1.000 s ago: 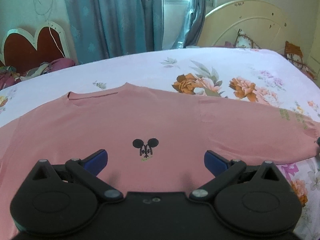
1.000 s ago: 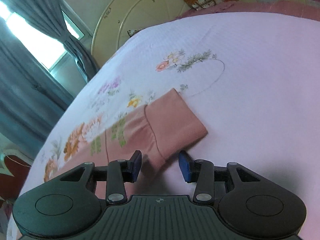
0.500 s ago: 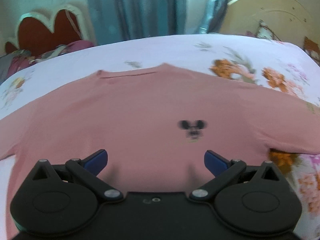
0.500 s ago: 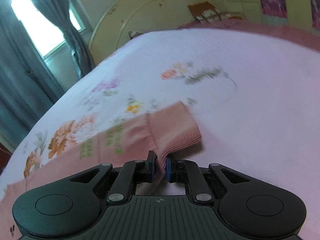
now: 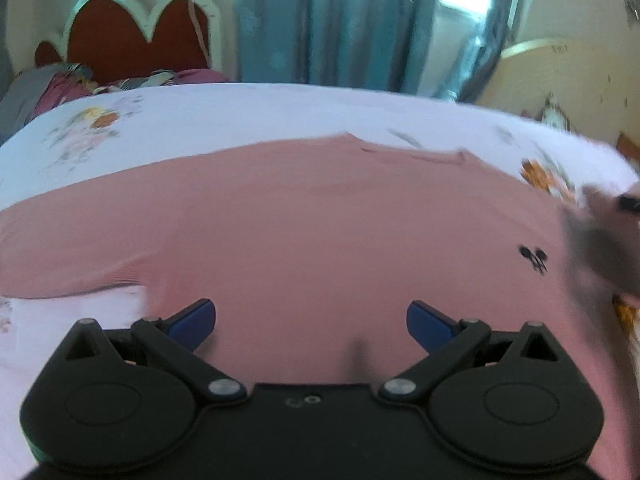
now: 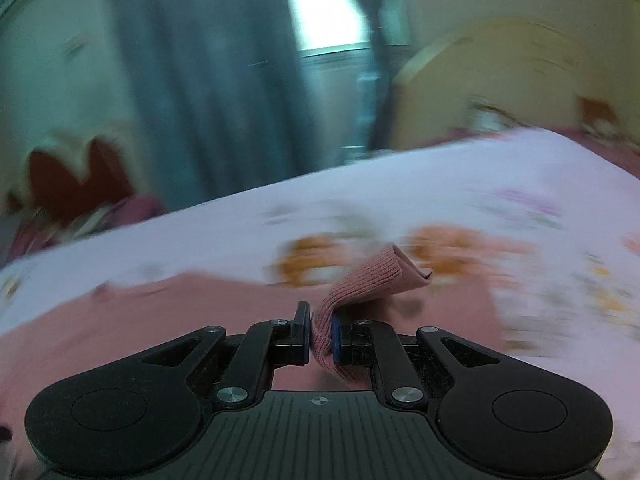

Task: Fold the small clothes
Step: 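Carry the cuff with the right tool across the sweatshirt body and release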

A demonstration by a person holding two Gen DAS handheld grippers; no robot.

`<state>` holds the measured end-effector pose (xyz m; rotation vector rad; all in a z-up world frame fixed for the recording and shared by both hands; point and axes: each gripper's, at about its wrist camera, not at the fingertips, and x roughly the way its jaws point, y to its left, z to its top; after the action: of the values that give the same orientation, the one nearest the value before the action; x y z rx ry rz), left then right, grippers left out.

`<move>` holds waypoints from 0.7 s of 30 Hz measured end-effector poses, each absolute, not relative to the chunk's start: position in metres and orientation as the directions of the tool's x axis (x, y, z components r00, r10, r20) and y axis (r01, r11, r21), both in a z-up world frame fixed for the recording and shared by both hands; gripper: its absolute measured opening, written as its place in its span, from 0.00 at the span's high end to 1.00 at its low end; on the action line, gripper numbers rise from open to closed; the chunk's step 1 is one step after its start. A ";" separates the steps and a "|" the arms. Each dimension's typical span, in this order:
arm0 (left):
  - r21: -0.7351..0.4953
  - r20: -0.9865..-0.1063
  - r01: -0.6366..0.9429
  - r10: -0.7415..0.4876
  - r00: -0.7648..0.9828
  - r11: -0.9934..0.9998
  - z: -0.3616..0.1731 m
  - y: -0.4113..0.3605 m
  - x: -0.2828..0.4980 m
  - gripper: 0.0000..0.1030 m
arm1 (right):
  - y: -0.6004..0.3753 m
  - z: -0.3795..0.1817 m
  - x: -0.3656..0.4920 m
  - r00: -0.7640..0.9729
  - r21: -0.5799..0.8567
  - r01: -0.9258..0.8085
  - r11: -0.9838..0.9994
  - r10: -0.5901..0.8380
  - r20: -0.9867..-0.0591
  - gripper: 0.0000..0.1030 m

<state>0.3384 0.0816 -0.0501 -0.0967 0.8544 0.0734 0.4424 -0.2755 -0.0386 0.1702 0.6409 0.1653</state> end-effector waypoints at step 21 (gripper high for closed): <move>-0.430 -0.676 0.066 -0.370 0.637 0.901 -0.068 0.094 0.383 0.43 | -0.145 -0.113 0.418 0.659 0.082 -0.207 0.975 0.201 -0.725 0.75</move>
<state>0.3828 0.0943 -0.0682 -0.3866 0.8482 -0.2561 0.4176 -0.1449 -0.1134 -0.0082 0.8192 0.2312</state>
